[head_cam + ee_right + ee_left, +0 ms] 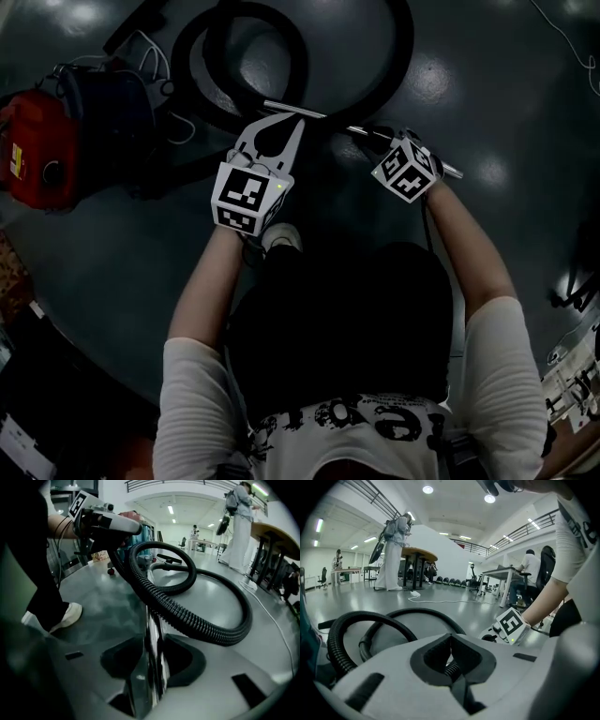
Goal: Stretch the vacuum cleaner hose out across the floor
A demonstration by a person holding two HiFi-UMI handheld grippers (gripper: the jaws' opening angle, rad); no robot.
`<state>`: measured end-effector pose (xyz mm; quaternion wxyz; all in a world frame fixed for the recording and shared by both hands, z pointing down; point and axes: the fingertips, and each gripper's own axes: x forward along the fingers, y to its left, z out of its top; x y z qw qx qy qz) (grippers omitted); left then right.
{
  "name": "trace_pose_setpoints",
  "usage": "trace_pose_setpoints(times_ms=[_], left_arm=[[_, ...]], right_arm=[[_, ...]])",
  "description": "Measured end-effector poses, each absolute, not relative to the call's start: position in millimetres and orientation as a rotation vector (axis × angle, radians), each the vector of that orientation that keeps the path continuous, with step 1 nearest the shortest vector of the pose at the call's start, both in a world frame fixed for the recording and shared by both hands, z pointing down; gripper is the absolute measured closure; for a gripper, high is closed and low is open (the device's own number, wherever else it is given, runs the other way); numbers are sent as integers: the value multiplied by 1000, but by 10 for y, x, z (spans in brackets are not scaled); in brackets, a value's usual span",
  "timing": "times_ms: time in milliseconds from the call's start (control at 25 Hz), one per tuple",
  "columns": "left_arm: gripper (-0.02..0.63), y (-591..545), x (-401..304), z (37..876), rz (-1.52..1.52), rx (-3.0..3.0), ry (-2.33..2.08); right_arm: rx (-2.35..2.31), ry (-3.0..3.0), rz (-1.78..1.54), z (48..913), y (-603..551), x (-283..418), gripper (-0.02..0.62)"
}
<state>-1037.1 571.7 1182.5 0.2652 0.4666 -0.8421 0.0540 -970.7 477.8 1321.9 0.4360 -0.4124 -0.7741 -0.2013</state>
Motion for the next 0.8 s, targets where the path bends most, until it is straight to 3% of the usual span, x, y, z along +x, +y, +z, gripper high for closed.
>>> trace_pose_setpoints(times_ms=[800], left_arm=[[600,5748,-10128,12237,125,1282,-2217]], right_arm=[[-1158,-1783,-639,13874,4966,-9734,459]])
